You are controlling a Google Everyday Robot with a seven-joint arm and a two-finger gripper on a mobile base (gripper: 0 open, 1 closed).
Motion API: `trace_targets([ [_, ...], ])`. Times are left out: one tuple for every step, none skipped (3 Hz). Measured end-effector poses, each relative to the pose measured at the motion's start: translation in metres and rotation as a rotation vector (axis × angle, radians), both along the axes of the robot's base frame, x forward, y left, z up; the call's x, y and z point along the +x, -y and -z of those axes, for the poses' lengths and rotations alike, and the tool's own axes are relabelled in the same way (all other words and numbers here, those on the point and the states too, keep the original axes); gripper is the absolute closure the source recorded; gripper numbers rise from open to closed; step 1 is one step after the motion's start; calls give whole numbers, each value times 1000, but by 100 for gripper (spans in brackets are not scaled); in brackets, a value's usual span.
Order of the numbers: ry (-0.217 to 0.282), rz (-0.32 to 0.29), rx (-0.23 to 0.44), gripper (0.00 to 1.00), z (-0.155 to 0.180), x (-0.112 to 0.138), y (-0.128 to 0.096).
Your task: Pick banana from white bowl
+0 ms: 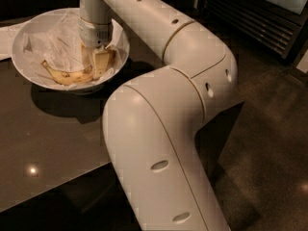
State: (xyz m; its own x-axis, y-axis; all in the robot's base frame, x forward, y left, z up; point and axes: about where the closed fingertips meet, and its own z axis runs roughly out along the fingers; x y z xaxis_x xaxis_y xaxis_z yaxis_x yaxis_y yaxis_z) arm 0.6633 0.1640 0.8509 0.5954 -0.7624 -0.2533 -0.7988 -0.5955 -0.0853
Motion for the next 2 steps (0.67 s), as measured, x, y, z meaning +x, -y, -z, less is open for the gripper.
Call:
trace_targets([
  [20, 6, -15, 81, -5, 1, 3],
  [37, 12, 4, 100, -2, 6, -3],
])
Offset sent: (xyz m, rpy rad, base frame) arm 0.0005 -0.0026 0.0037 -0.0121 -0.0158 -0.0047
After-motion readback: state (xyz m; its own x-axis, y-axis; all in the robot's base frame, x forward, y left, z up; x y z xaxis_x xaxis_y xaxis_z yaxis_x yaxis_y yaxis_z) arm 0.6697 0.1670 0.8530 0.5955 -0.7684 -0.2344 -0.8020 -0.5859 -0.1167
